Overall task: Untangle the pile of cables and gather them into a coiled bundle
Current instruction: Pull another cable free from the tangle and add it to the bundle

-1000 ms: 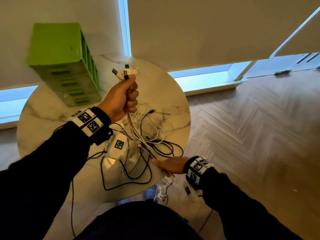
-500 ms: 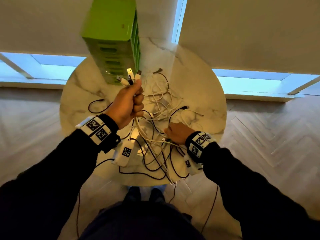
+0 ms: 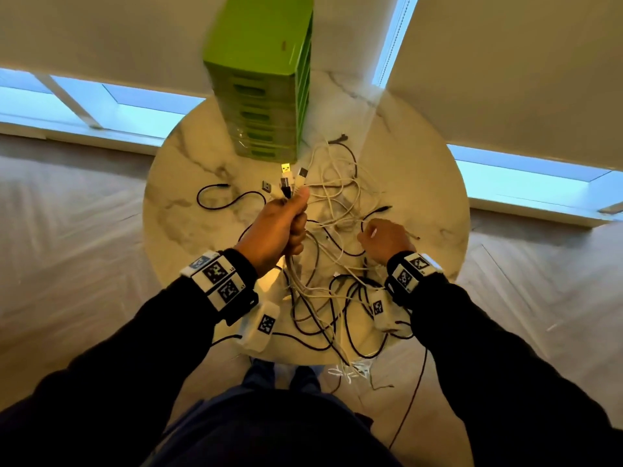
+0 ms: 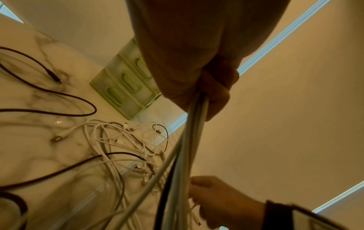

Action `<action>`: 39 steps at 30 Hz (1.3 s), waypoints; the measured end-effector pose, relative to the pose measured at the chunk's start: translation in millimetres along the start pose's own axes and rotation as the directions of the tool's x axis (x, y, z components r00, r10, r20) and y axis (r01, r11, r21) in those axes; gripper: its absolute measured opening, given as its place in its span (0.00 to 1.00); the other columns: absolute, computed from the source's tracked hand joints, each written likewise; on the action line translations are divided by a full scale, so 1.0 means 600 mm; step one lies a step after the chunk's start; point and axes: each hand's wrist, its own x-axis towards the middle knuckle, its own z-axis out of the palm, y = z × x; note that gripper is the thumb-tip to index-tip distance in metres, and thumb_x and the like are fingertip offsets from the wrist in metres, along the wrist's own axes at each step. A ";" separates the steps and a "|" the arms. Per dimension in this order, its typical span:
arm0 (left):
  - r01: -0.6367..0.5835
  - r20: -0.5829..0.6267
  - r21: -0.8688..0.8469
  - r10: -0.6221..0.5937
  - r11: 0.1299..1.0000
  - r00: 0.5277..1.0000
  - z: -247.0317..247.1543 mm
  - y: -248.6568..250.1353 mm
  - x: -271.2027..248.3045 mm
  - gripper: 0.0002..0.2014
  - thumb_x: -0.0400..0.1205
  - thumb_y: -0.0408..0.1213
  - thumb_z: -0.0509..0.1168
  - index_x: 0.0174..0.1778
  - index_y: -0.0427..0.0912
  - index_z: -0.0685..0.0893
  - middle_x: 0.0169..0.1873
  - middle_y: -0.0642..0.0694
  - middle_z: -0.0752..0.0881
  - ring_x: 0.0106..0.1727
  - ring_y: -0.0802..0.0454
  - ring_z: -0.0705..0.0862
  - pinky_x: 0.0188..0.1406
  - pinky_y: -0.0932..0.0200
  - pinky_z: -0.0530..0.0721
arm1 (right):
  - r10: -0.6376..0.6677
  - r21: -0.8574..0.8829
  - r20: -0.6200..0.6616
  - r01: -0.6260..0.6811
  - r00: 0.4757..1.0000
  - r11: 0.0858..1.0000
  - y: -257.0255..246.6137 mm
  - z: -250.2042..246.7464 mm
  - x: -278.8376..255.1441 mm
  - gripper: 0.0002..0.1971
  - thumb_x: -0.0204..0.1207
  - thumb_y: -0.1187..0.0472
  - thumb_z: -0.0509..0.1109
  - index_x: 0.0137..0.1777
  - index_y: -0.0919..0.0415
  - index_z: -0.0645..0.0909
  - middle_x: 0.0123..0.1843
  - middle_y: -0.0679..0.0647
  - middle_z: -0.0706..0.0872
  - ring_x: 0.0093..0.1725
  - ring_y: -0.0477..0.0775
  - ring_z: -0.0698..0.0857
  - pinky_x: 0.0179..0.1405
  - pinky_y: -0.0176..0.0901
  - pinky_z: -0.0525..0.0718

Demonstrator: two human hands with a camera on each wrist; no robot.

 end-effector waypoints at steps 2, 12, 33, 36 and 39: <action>-0.012 -0.009 0.004 0.012 1.000 1.000 0.000 -0.001 0.003 0.20 0.91 0.52 0.55 0.33 0.52 0.63 0.25 0.51 0.57 0.25 0.52 0.53 0.25 0.56 0.55 | -0.066 -0.032 -0.197 0.061 0.978 0.998 -0.002 -0.035 -0.008 0.12 0.81 0.48 0.66 0.53 0.53 0.87 0.61 0.62 0.79 0.60 0.69 0.81 0.58 0.56 0.83; -0.051 -0.016 -0.091 0.050 0.995 0.999 0.028 0.021 0.023 0.18 0.92 0.49 0.55 0.35 0.49 0.69 0.24 0.54 0.58 0.23 0.56 0.54 0.22 0.61 0.57 | -0.475 0.393 -0.273 0.548 0.837 0.739 -0.071 -0.165 -0.100 0.06 0.89 0.64 0.59 0.54 0.61 0.77 0.35 0.61 0.84 0.34 0.54 0.84 0.44 0.52 0.84; -0.028 -0.016 -0.213 0.025 0.977 1.000 0.000 0.039 0.030 0.08 0.87 0.44 0.65 0.53 0.44 0.74 0.26 0.54 0.62 0.26 0.57 0.58 0.29 0.58 0.58 | -0.498 0.338 -0.315 0.586 0.808 0.736 -0.114 -0.098 -0.146 0.09 0.90 0.53 0.60 0.52 0.56 0.78 0.40 0.51 0.83 0.36 0.43 0.77 0.40 0.38 0.75; -0.046 0.032 -0.232 0.055 0.972 0.998 -0.006 0.039 0.030 0.14 0.81 0.49 0.71 0.47 0.49 0.72 0.27 0.55 0.63 0.26 0.57 0.60 0.30 0.58 0.61 | -0.600 0.219 -0.229 0.642 0.766 0.735 -0.117 -0.095 -0.158 0.09 0.90 0.52 0.59 0.52 0.55 0.77 0.35 0.45 0.79 0.34 0.42 0.75 0.37 0.38 0.73; -0.082 0.048 -0.175 0.091 0.981 0.995 0.001 0.041 0.026 0.15 0.82 0.52 0.69 0.39 0.51 0.70 0.29 0.53 0.63 0.26 0.57 0.61 0.30 0.58 0.61 | -0.643 0.065 -0.166 0.659 0.748 0.750 -0.121 -0.083 -0.165 0.10 0.90 0.52 0.58 0.53 0.55 0.77 0.39 0.46 0.79 0.37 0.45 0.75 0.39 0.46 0.73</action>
